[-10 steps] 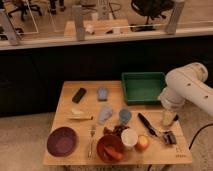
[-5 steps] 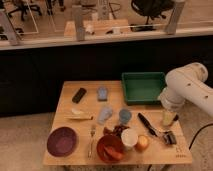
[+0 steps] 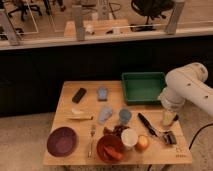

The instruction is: Place pepper in tray

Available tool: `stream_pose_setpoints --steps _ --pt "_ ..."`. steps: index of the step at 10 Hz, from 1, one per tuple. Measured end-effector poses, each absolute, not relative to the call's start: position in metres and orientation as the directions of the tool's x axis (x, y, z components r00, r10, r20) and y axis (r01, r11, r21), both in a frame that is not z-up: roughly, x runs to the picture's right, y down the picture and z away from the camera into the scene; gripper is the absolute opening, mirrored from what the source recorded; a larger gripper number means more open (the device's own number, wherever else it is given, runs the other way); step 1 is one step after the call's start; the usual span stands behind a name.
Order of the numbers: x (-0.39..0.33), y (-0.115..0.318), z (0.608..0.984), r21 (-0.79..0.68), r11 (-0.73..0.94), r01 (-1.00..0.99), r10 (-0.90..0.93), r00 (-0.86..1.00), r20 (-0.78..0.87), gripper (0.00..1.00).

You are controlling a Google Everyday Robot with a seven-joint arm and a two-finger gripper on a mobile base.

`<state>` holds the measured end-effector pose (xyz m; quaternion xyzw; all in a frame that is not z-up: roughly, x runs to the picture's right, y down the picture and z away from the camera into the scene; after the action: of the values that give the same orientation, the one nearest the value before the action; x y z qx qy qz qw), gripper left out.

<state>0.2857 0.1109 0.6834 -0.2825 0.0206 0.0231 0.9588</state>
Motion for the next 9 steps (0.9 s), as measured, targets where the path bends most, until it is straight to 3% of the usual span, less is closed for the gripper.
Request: stream_pose_setpoints --steps 7,9 --pt "0.286 0.111 0.683 -0.541 0.839 -0.055 0.033 0.998 -0.052 0.80" --pt "0.273 0.121 0.681 -0.551 0.834 0.029 0.011 0.998 0.069 0.80"
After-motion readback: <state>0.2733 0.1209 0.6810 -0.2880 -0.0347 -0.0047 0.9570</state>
